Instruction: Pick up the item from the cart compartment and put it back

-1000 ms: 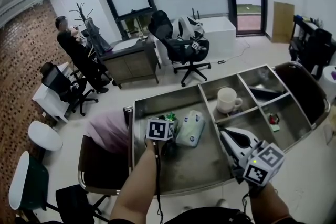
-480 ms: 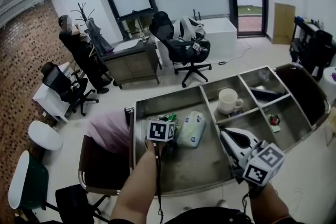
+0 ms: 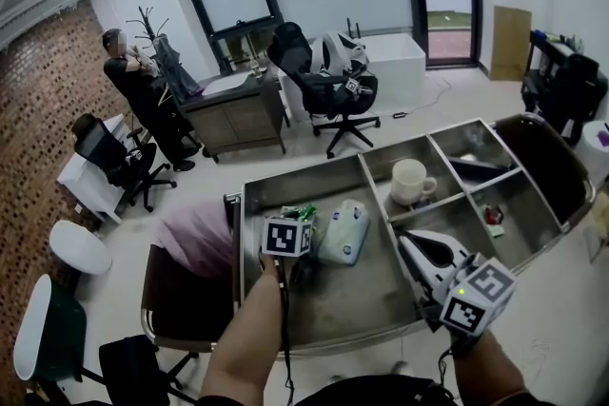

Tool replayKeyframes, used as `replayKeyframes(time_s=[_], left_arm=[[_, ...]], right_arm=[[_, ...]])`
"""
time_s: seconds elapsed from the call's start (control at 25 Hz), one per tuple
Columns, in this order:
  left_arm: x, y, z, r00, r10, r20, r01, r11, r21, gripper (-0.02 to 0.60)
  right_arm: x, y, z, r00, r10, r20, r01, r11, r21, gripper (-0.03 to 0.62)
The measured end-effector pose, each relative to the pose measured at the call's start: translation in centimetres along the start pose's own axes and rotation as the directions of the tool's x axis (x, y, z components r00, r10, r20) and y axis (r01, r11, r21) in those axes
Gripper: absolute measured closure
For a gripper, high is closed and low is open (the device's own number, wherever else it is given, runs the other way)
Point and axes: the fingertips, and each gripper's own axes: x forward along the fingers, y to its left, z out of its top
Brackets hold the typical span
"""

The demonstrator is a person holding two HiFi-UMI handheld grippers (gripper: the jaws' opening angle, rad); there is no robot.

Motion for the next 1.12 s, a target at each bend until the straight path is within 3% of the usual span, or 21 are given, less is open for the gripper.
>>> replayKeyframes(time_s=[0.28, 0.52, 0.72, 1.12], left_arm=[[-5.8, -1.1, 5.5, 0.984, -0.006, 0.180, 0.002, 1.000, 0.019, 0.451], [-13.2, -2.6, 8.6, 0.938, -0.005, 0.346, -0.016, 0.998, 0.058, 0.451], [-17.9, -3.4, 8.2, 0.905, 0.012, 0.425, -0.035, 0.998, 0.047, 0.451], [-23.6, -3.8, 5.6, 0.856, 0.054, 0.514, -0.045, 0.999, -0.030, 0.452]], right_arm=[[0.1, 1.1, 0.3, 1.000, 0.018, -0.001, -0.018, 1.000, -0.011, 0.578], [0.8, 2.4, 0.0, 0.999, 0.050, -0.003, -0.050, 0.999, -0.016, 0.577], [1.3, 3.7, -0.3, 0.997, 0.075, -0.010, -0.075, 0.997, -0.021, 0.577], [1.6, 5.4, -0.7, 0.994, 0.103, -0.021, -0.103, 0.994, -0.026, 0.578]])
